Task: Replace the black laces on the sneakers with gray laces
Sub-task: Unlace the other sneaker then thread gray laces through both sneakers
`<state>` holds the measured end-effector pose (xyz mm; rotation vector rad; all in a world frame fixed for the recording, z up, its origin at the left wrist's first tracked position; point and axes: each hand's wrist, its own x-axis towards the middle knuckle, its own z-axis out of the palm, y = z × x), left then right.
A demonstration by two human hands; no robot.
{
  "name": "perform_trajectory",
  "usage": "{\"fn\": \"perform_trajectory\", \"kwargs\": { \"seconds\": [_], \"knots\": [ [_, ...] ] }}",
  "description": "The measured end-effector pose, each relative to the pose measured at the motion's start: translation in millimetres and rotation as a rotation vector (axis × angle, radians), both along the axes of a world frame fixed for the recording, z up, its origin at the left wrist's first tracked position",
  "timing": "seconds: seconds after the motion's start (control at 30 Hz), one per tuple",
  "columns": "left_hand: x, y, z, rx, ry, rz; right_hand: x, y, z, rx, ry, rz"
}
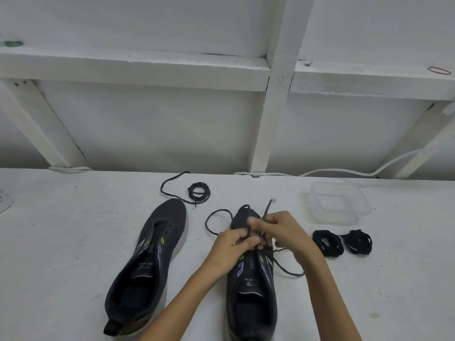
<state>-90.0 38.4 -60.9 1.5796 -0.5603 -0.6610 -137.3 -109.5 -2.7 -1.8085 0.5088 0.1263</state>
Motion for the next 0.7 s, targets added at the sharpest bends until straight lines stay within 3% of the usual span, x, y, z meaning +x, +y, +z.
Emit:
{"fn": "perform_trajectory", "kwargs": {
  "seconds": [0.13, 0.33, 0.7],
  "knots": [
    [1, 1, 1, 0.018, -0.022, -0.006, -3, 10, -7, 0.120, -0.149, -0.056],
    [2, -1, 1, 0.043, -0.023, -0.006, 9, 11, 5, 0.088, -0.196, -0.072],
    [2, 1, 7, 0.048, -0.021, -0.025, 65, -17, 75, 0.544, -0.496, -0.307]
  ]
}}
